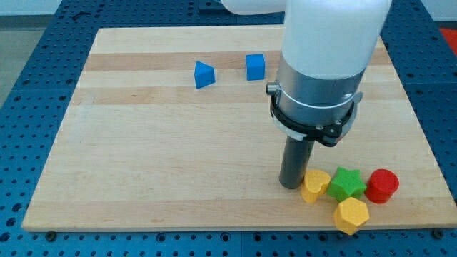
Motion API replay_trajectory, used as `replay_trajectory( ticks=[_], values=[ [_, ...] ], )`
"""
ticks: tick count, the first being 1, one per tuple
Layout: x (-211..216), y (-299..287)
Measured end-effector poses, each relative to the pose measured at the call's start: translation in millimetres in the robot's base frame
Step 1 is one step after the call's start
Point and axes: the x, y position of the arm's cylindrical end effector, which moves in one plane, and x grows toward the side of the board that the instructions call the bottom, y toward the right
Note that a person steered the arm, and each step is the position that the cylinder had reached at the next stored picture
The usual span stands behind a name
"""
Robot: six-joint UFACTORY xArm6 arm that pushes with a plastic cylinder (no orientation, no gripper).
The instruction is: Slide the blue triangle towards center
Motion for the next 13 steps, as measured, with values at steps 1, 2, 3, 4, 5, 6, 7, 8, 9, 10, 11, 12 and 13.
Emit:
replay_trajectory(
  ticks=[1,2,3,4,5,6,7,8,9,10,11,12,13],
  values=[
    [-13,-42],
    [-32,-95],
    [-52,-159],
    [-93,-224],
    [-151,-276],
    [-212,-269],
    [-241,-229],
    [-242,-182],
    [-242,-137],
    [-235,-96],
    [-210,-60],
    [-195,-47],
    [-195,-47]
  ],
)
